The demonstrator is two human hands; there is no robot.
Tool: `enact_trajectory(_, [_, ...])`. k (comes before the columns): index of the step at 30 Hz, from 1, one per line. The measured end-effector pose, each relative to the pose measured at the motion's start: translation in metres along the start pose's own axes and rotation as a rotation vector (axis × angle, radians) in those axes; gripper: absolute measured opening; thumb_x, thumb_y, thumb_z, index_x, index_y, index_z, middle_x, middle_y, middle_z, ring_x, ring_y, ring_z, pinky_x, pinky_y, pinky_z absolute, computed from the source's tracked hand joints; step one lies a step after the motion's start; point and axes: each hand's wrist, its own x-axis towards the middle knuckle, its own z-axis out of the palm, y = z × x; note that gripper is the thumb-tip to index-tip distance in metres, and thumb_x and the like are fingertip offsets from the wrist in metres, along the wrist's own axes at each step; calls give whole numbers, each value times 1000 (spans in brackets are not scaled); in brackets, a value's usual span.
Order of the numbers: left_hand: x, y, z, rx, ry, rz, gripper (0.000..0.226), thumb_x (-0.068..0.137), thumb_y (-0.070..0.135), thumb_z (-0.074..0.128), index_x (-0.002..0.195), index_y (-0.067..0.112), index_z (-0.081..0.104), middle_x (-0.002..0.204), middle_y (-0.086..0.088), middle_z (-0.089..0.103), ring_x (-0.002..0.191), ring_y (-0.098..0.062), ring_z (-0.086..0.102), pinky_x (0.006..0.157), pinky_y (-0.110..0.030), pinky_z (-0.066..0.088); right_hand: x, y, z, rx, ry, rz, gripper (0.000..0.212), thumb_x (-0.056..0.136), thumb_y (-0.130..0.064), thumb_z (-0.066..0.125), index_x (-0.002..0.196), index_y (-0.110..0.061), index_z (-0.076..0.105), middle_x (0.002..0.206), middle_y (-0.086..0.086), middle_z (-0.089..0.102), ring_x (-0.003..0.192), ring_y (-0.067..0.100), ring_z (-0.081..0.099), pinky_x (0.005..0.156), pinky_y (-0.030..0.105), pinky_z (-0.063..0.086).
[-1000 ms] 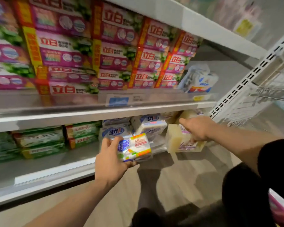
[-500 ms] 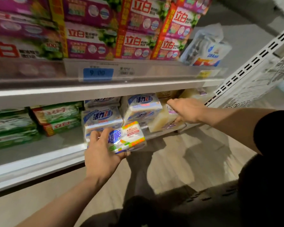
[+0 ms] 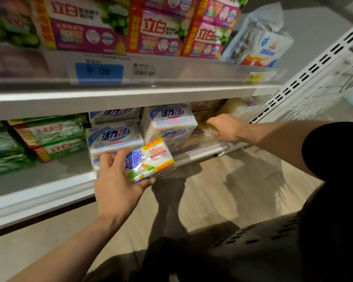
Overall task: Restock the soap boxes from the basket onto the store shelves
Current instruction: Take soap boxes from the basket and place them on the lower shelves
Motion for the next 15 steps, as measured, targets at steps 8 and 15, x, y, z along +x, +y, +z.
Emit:
enact_trajectory(8, [-6, -3, -20, -10, 7, -9, 81, 50, 38, 94, 122, 23, 59, 114, 4, 52, 97, -15, 56, 76, -25, 40, -10, -16, -7, 59, -256, -33, 70, 94, -14, 52, 152, -14, 13, 155, 9, 26, 138, 26, 32, 107, 33, 32])
enact_trajectory(15, [-12, 12, -57, -89, 36, -22, 92, 46, 41, 94, 123, 22, 48, 118, 7, 65, 107, -17, 61, 76, -25, 42, -60, -51, -67, 129, -119, -14, 66, 89, -33, 64, 138, -6, 29, 128, 18, 55, 111, 31, 54, 90, 38, 46])
